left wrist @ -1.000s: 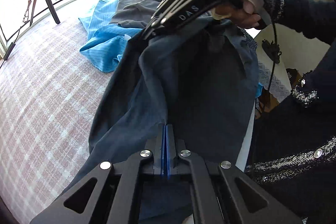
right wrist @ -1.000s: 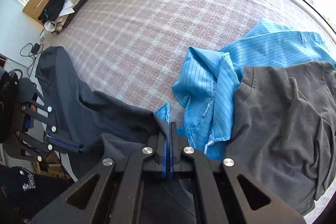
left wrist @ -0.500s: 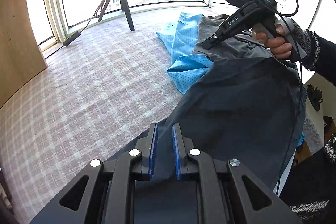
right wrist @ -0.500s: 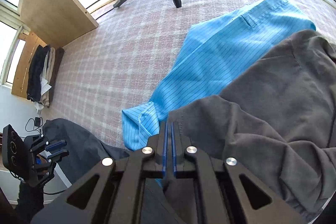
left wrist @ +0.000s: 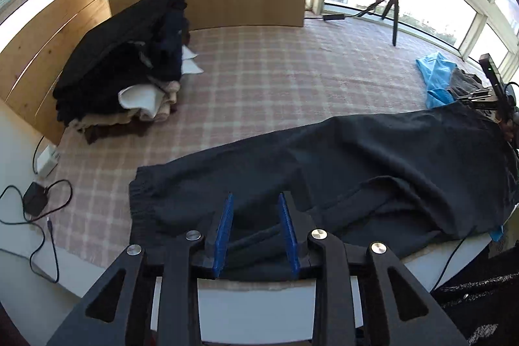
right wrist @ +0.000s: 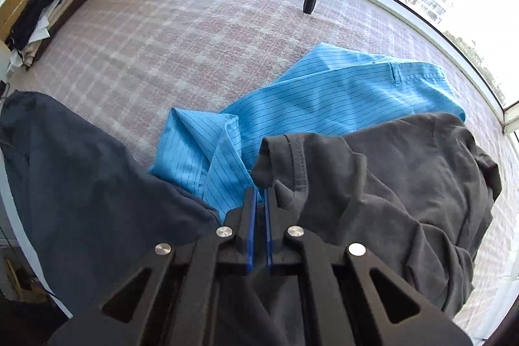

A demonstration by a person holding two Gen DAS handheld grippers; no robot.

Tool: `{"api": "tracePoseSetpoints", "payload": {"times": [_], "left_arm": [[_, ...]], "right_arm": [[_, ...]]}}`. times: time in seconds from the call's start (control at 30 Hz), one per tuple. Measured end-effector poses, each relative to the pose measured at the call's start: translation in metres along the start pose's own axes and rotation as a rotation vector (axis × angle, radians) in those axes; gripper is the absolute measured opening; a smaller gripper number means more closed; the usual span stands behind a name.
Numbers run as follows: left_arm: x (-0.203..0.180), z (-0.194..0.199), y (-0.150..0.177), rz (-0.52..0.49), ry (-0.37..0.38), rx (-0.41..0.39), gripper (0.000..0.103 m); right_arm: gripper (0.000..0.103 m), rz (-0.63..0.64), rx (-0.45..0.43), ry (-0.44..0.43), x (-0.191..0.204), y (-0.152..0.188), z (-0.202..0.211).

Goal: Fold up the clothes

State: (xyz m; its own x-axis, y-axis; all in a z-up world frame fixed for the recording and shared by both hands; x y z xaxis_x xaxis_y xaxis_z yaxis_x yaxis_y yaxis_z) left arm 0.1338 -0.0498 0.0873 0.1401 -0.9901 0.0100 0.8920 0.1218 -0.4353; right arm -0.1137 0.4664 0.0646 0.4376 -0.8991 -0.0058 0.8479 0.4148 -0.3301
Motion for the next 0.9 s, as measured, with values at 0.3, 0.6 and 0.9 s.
{"api": "tracePoseSetpoints", "payload": {"times": [0.3,0.6,0.9], "left_arm": [[0.087,-0.029,0.019,0.171,-0.066,0.027,0.044],[0.085,-0.079,0.016,0.074,-0.075,0.101,0.027],[0.096,-0.064,0.005,-0.031,-0.149,0.027,0.024]], "right_arm": [[0.034,0.308,-0.037,-0.319,0.198,0.074,0.051],[0.034,0.451,0.010,-0.190,0.296,0.121,0.004],[0.002,0.441,0.066,-0.094,0.293,0.138,-0.010]]}}
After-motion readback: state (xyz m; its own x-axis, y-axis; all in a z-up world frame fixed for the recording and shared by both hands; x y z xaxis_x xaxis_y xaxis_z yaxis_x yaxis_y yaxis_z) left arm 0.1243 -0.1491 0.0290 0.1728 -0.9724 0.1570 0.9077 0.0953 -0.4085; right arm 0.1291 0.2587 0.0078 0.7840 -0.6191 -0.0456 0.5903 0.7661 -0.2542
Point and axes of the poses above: each gripper's, at about its wrist camera, not at the fingertips, and z roughly against the way its jaws point, x to its left, y to its underside, the point moved 4 cm from there along -z, roughly the way its jaws point
